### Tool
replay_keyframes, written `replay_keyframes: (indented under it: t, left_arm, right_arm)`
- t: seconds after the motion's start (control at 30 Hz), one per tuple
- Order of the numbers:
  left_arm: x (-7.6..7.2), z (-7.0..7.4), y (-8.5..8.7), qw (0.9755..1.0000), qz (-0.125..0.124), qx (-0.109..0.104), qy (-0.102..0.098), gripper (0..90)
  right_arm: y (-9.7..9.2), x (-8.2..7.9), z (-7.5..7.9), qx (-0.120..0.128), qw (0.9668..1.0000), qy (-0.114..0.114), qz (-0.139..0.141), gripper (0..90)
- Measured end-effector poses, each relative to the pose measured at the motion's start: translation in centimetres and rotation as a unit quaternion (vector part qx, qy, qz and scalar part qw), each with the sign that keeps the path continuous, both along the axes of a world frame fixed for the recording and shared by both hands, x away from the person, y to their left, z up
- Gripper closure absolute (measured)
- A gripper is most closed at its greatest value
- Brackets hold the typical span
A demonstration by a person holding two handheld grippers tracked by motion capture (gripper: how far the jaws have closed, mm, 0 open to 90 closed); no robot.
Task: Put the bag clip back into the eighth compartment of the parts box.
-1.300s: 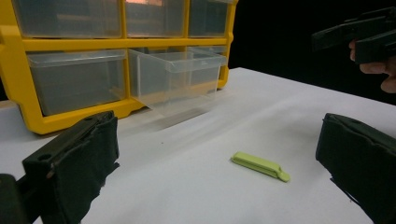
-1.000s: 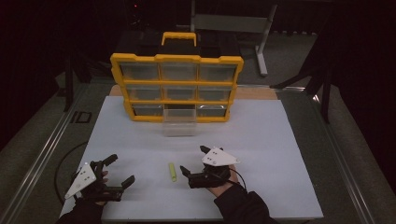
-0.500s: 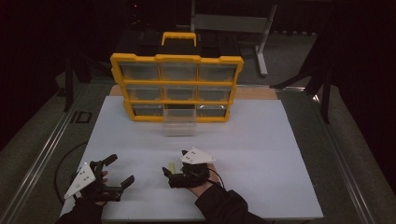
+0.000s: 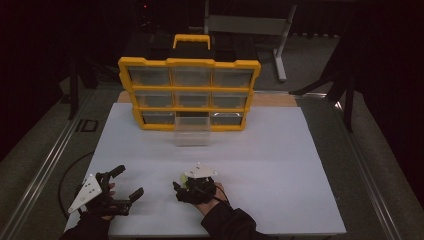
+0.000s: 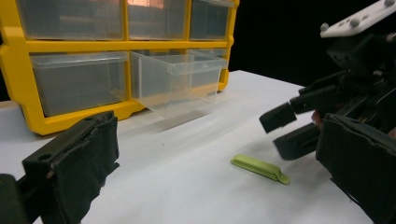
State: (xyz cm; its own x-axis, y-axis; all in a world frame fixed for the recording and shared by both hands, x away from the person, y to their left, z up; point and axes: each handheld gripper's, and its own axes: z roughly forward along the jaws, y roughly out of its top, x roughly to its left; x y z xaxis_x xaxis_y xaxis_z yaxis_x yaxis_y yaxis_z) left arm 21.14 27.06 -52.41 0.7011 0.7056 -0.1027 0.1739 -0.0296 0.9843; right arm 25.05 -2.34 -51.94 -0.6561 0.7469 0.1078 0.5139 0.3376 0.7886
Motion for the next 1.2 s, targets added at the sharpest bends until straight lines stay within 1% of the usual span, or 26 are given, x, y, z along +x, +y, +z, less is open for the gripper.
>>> replay_keyframes:
  t: [0.07, 0.1, 0.17, 0.23, 0.27, 0.3, 0.33, 0.37, 0.4, 0.43, 0.47, 0.5, 0.53, 0.57, 0.6, 0.67, 0.77, 0.8, 0.87, 0.9, 0.97, 1.03, 1.07, 1.1, 1.13, 1.2]
  left_arm:
    - [0.0, 0.0, 0.0, 1.0, 0.0, 0.0, 0.0, 0.0]
    - [0.0, 0.0, 0.0, 1.0, 0.0, 0.0, 0.0, 0.0]
    - [0.0, 0.0, 0.0, 1.0, 0.0, 0.0, 0.001, 0.0]
    - [0.0, 0.0, 0.0, 1.0, 0.0, 0.0, 0.001, 0.0]
    - [0.0, 0.0, 0.0, 1.0, 0.0, 0.0, 0.001, 0.0]
    - [0.0, 0.0, 0.0, 1.0, 0.0, 0.0, 0.001, 0.0]
    - [0.0, 0.0, 0.0, 1.0, 0.0, 0.0, 0.001, 0.0]
    - [0.0, 0.0, 0.0, 1.0, 0.0, 0.0, 0.001, 0.0]
    - [0.0, 0.0, 0.0, 1.0, 0.0, 0.0, 0.001, 0.0]
    - [0.0, 0.0, 0.0, 1.0, -0.001, 0.0, 0.001, 0.0]
    - [0.0, 0.0, 0.0, 1.0, -0.001, 0.0, 0.001, 0.0]
    - [0.0, 0.0, 0.0, 1.0, -0.001, 0.001, 0.001, 0.0]
    - [0.0, 0.0, 0.0, 1.0, -0.001, 0.002, 0.0, 0.0]
    - [0.0, 0.0, 0.0, 1.0, 0.0, 0.002, 0.0, 0.0]
    - [0.0, 0.0, 0.0, 1.0, 0.0, 0.002, 0.0, 0.0]
    - [0.0, 0.0, 0.1, 1.0, 0.001, 0.002, 0.0, 0.0]
    - [0.0, 0.0, 0.0, 1.0, 0.0, 0.003, 0.0, 0.0]
    - [0.0, 0.0, 0.0, 1.0, 0.0, 0.003, 0.0, 0.0]
    - [0.0, 0.0, 0.0, 1.0, 0.0, 0.003, 0.0, 0.0]
    - [0.0, 0.0, 0.0, 1.0, 0.0, 0.003, 0.0, 0.0]
    - [0.0, 0.0, 0.0, 1.0, 0.001, 0.004, 0.001, 0.0]
    - [0.0, 0.0, -0.1, 1.0, 0.0, 0.004, 0.001, 0.0]
    - [0.0, 0.0, -0.1, 1.0, 0.0, 0.004, 0.001, 0.0]
    - [0.0, 0.0, -0.1, 1.0, -0.001, 0.005, 0.001, 0.0]
    - [0.0, 0.0, -0.1, 1.0, -0.001, 0.005, 0.001, 0.0]
    - [0.0, -0.1, 0.0, 1.0, 0.0, 0.004, 0.002, 0.0]
  right_arm:
    - [0.0, 0.0, -0.2, -0.003, 1.0, 0.003, -0.004, 35.4]
    - [0.1, 0.1, -0.3, -0.003, 0.9999, 0.009, -0.008, 38.8]
    - [0.1, 0.2, -0.6, -0.009, 0.9998, 0.014, -0.011, 41.4]
    - [0.2, 0.4, -0.9, -0.005, 0.9996, 0.027, -0.011, 43.1]
    - [0.2, 0.5, -1.0, -0.003, 0.9993, 0.034, -0.016, 44.3]
    - [0.4, 0.6, -1.2, -0.005, 0.9987, 0.047, -0.018, 47.4]
    - [0.5, 0.7, -1.3, -0.008, 0.9987, 0.048, -0.018, 48.4]
    - [0.6, 0.7, -1.4, -0.014, 0.9985, 0.047, -0.022, 50.5]
    - [0.6, 0.7, -1.4, -0.014, 0.9985, 0.047, -0.022, 50.5]
    - [0.9, 0.7, -1.5, -0.023, 0.9984, 0.046, -0.024, 53.4]
    - [1.0, 0.7, -1.5, -0.03, 0.9982, 0.043, -0.027, 54.5]
    - [1.0, 0.7, -1.5, -0.03, 0.9982, 0.043, -0.027, 54.5]
    - [1.1, 0.7, -1.6, -0.035, 0.9981, 0.042, -0.027, 54.8]
    - [1.3, 0.7, -1.9, -0.046, 0.9977, 0.041, -0.028, 56.4]
    - [1.3, 0.7, -1.9, -0.046, 0.9977, 0.041, -0.028, 56.4]
    - [1.4, 0.7, -2.3, -0.056, 0.997, 0.044, -0.027, 59.4]
    - [1.4, 0.7, -2.4, -0.06, 0.9971, 0.04, -0.025, 60.6]
    - [1.3, 0.8, -2.3, -0.061, 0.9969, 0.043, -0.027, 63.2]
    - [1.3, 0.8, -2.3, -0.062, 0.9968, 0.042, -0.027, 64.3]
    - [1.4, 0.8, -2.3, -0.073, 0.9965, 0.034, -0.024, 66.5]
    - [1.4, 0.7, -2.3, -0.076, 0.9963, 0.03, -0.024, 67.4]
    - [1.6, 0.5, -2.3, -0.09, 0.9956, 0.021, -0.014, 70.7]
    - [1.6, 0.5, -2.3, -0.09, 0.9956, 0.021, -0.014, 70.7]
    - [1.7, 0.5, -2.3, -0.096, 0.9952, 0.019, -0.009, 73.5]
    - [1.9, 0.4, -2.2, -0.102, 0.9947, 0.014, 0.002, 77.3]
    - [1.9, 0.4, -2.2, -0.103, 0.9945, 0.017, 0.003, 77.6]
